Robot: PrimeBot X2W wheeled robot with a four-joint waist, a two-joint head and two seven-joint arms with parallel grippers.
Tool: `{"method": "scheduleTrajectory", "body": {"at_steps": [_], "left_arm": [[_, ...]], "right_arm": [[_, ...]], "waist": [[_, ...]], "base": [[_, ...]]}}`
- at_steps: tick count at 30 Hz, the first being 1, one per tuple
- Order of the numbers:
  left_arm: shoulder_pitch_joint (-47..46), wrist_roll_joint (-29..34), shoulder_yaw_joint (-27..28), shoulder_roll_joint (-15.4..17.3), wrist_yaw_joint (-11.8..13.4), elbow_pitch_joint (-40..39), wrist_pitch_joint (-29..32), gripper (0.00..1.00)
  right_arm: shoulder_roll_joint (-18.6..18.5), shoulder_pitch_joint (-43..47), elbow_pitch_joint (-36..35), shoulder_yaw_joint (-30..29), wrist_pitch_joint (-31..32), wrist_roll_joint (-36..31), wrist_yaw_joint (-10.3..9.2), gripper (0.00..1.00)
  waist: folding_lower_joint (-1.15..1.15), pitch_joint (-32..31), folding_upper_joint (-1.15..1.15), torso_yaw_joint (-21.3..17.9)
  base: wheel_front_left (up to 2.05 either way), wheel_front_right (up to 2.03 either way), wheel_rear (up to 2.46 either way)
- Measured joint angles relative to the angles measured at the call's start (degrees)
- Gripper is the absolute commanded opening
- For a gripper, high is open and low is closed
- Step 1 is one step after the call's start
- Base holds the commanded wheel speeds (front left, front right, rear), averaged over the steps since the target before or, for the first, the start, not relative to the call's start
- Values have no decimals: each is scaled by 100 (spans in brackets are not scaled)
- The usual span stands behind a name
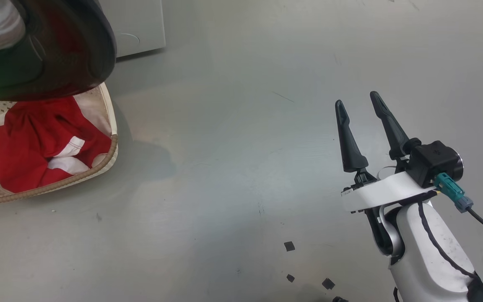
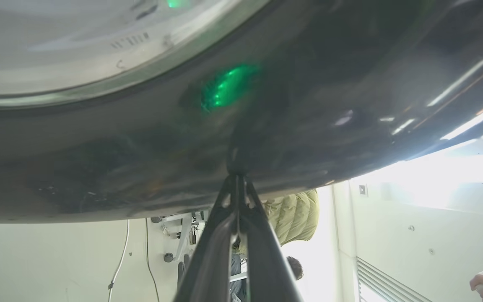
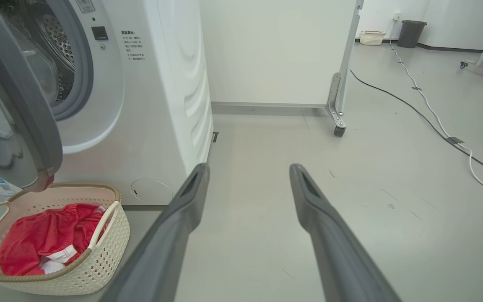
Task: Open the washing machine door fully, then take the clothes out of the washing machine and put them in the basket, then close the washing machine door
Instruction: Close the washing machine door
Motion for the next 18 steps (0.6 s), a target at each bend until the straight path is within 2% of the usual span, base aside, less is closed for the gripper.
{"method": "scheduleTrajectory", "body": {"at_steps": [9,18], "left_arm": [[-459,167,-36,-60,23,590,-457,0],[-679,377,-79,-65,63,958,-628,0]], "right_arm": [[0,-107,-13,125,0,1,-9,100],[-1,-149,-19,161,0,60,-59,100]], "waist": [[0,44,0,-72],[0,30,0,-121]], "base": [[0,0,0],[0,0,0]]}}
